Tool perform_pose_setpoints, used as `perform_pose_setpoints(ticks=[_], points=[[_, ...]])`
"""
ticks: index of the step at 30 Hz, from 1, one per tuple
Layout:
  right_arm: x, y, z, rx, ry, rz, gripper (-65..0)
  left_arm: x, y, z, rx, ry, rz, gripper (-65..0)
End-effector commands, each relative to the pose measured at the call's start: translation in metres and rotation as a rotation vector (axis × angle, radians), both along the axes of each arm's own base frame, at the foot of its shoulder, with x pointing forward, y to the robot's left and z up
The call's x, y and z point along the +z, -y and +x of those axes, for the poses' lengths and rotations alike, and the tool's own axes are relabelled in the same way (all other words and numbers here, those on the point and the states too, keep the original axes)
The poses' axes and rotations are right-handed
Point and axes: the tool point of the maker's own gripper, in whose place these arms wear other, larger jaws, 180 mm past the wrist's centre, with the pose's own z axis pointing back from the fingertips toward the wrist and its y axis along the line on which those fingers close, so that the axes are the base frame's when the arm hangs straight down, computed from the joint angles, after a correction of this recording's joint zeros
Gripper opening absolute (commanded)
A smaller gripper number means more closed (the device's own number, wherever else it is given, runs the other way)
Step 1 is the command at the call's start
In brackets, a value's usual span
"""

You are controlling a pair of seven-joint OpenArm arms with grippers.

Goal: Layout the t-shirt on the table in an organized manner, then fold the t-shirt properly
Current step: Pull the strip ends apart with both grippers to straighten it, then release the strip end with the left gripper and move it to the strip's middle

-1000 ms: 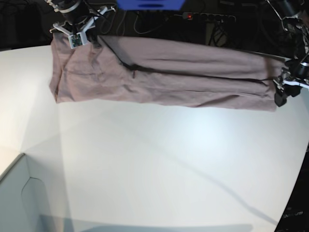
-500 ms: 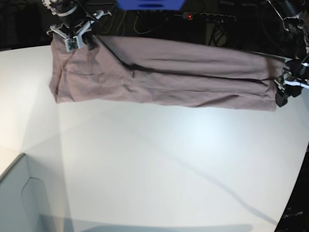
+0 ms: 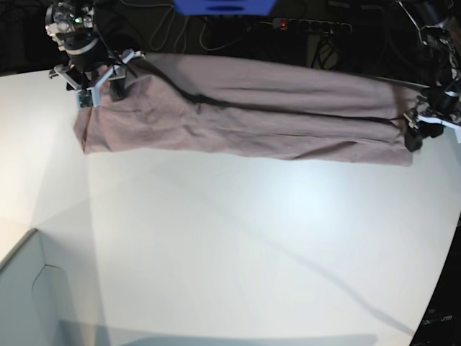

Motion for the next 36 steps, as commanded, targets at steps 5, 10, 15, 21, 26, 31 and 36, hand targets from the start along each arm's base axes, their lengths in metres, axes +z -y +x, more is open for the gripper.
perform_pose_setpoints(ticks=[5, 10, 15, 21, 26, 31, 36], points=[[0.006, -0.016, 0.02, 0.034, 0.013, 0.022, -35.7, -0.004, -0.006, -0.002, 0.014, 0.002, -0.014, -13.7], [0.004, -0.03, 0.033, 0.065, 0.026, 0.046, -35.7, -0.01, 0.012, 0.009, -0.048, -0.014, -0.027, -13.7], [-0.02, -0.027, 0.036, 0.049, -0.024, 0.057, -35.8, -0.015, 0.026, 0.013, -0.097, -0.033, -0.03, -14.3], [-0.041, -0.023, 0.038, 0.036, -0.068, 0.066, -35.8, -0.015, 0.026, 0.014, -0.091, -0.026, -0.034, -44.1], [-0.051, -0.012, 0.05, 0.034, -0.085, 0.052, -35.8, -0.012, 0.025, 0.018, -0.091, -0.018, -0.032, -65.0], [-0.058, 0.002, 0.067, 0.031, -0.095, 0.031, -35.8, -0.006, 0.023, 0.024, -0.091, 0.002, -0.025, -65.0], [-0.051, 0.006, 0.077, 0.035, -0.07, 0.019, -35.8, 0.015, 0.024, 0.034, -0.111, 0.054, 0.017, -65.0]])
